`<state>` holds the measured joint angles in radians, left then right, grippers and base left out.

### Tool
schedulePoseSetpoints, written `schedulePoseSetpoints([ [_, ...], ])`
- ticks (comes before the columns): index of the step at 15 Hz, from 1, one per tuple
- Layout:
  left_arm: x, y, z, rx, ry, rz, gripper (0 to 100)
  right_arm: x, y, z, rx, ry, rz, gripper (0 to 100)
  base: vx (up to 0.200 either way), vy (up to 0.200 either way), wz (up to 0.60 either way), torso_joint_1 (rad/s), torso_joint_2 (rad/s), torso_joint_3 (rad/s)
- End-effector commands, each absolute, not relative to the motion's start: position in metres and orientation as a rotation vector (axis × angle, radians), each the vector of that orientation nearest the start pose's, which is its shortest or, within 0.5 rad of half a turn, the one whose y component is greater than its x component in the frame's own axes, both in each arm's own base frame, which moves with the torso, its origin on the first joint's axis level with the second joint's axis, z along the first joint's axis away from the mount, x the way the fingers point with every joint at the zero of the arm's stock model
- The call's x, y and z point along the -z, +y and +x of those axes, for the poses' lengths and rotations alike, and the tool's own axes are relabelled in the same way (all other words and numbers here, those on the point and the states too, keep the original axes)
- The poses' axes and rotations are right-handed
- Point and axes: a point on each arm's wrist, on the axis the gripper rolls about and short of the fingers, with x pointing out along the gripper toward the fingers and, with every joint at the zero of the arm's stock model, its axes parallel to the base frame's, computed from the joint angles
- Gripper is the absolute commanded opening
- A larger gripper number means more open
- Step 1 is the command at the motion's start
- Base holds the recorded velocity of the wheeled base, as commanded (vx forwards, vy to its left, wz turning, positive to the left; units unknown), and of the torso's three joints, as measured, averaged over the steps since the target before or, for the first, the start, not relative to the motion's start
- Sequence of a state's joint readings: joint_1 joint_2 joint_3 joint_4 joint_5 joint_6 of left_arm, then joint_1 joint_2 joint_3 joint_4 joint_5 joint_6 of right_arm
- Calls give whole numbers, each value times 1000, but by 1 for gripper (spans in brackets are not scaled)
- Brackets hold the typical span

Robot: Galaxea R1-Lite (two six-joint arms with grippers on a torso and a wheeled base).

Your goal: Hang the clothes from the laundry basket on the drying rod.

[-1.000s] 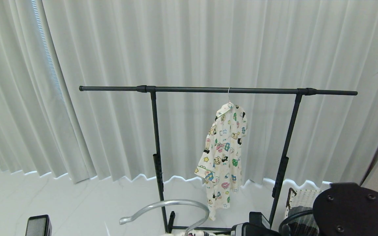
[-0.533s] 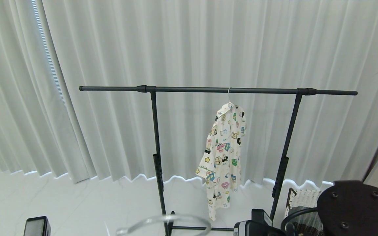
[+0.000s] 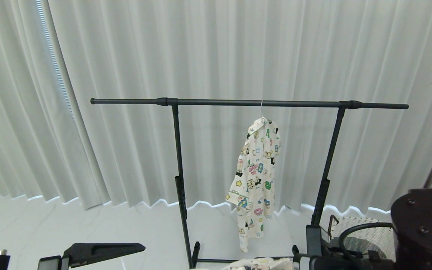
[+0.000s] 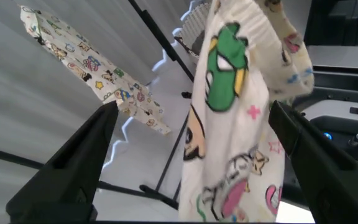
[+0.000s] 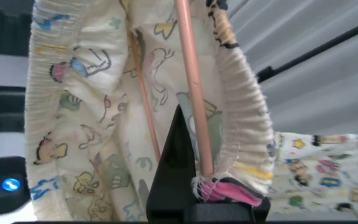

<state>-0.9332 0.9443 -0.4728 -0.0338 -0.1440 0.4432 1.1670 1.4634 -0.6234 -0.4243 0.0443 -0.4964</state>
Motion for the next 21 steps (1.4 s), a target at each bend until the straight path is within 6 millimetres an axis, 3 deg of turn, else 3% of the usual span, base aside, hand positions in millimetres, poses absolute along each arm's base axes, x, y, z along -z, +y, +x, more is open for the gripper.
schedulePoseSetpoints([
  [1,-175,-79,58,1118,217,574,100,-182,197,98,-1211,59,-654,0,0,0,0,0,0,0],
  [4,-140,-53,53,962,332,569,100,-186,181,103,-1154,52,-636,0,0,0,0,0,0,0],
  [5,-126,-39,55,797,386,532,100,-189,176,102,-1142,38,-626,0,0,0,0,0,0,0],
  [7,-124,-35,66,676,448,465,100,-191,175,101,-1143,28,-624,0,0,0,0,0,0,0],
  [11,-121,-43,84,649,586,375,100,-199,171,94,-1196,-46,-635,0,0,0,0,0,0,0],
  [14,-122,-47,90,675,586,329,100,-201,169,88,-1211,-50,-637,0,0,0,0,0,0,0],
  [15,-122,-47,89,710,581,316,0,-201,169,88,-1214,-51,-637,0,0,0,0,0,0,0],
  [18,-121,-46,90,701,591,303,0,-200,168,88,-1207,-45,-638,0,0,0,0,0,0,0],
  [21,-119,-32,99,554,628,260,0,-197,159,90,-1177,-28,-634,0,0,0,0,0,0,0],
])
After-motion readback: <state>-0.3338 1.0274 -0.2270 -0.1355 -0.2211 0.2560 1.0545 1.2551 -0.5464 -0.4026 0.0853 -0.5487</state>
